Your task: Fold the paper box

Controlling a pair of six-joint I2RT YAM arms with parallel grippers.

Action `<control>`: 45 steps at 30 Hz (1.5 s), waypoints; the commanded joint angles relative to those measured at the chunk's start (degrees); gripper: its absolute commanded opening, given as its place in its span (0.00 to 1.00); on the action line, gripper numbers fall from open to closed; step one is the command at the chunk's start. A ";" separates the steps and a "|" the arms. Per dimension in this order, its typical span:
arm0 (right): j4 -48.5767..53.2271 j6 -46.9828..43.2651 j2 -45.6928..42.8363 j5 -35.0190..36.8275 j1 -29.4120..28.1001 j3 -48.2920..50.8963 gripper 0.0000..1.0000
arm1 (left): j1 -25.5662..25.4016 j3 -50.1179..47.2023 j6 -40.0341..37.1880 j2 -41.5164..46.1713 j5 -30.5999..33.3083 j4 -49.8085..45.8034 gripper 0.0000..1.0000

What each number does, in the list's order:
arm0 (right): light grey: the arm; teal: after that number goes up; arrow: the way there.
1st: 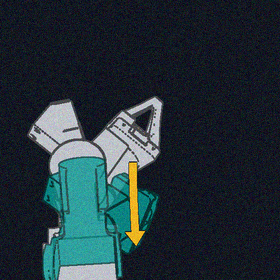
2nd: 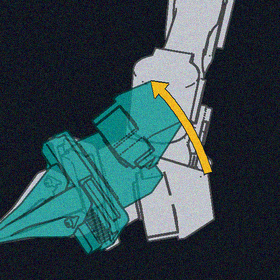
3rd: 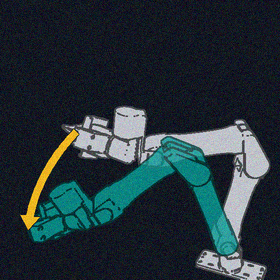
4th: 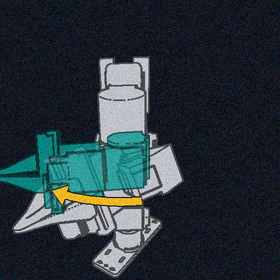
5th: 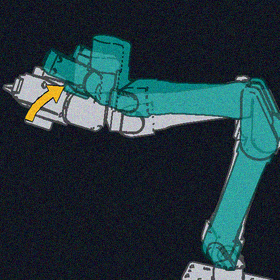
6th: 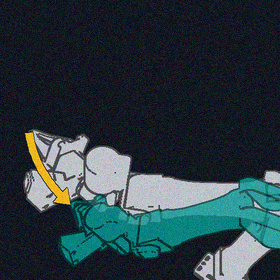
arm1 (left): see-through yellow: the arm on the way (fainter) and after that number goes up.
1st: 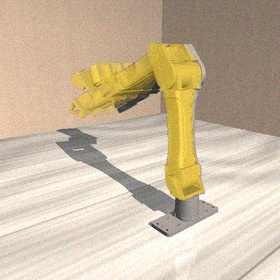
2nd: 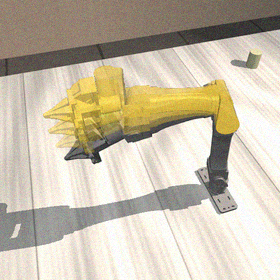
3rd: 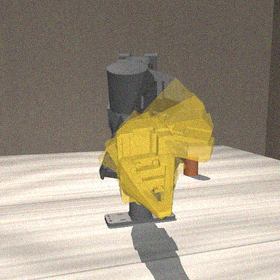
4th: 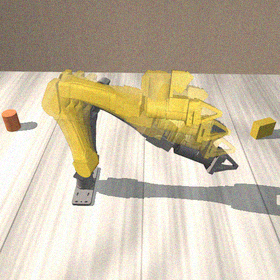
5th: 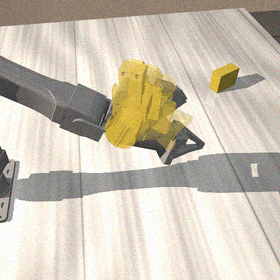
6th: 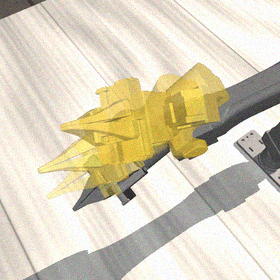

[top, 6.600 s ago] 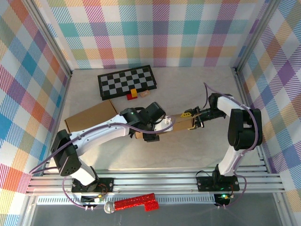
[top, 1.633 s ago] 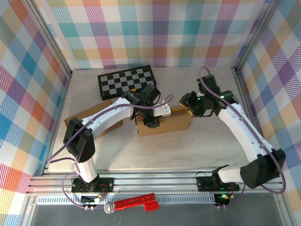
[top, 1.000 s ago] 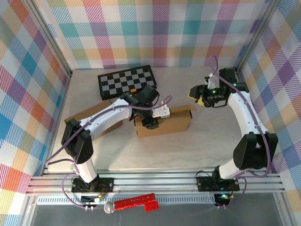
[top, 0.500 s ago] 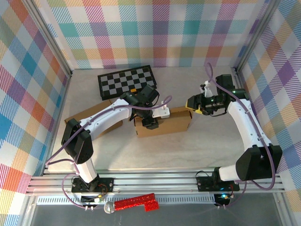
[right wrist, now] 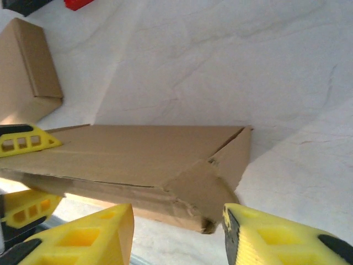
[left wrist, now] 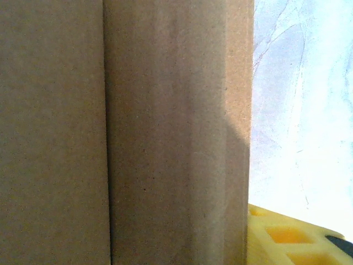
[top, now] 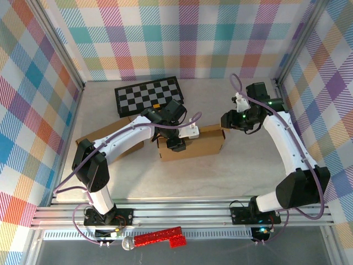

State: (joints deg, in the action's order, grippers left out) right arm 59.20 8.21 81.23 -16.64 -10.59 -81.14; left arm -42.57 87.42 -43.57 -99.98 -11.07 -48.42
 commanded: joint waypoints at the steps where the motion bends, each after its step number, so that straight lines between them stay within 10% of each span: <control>1: 0.45 -1.68 -3.00 5.46 -0.46 -1.72 0.51 | 0.24 0.46 -0.99 0.98 -1.76 -1.40 0.51; 16: -0.28 -3.92 2.26 -4.55 -0.57 0.79 0.48 | 0.27 0.13 -1.03 1.04 -1.66 -1.38 0.51; 38: 1.85 -4.44 2.25 11.83 -6.61 -0.22 0.00 | 0.29 0.34 -0.90 1.03 -1.67 -1.41 0.51; 45: 0.93 -4.16 1.08 16.74 -8.87 1.94 0.00 | 0.30 0.47 -0.82 0.85 -1.72 -1.32 0.50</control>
State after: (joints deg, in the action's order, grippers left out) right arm 58.96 4.21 82.89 -3.97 -18.65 -80.62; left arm -42.54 87.42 -43.55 -99.98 -11.09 -48.49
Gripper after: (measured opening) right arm 0.046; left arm 0.503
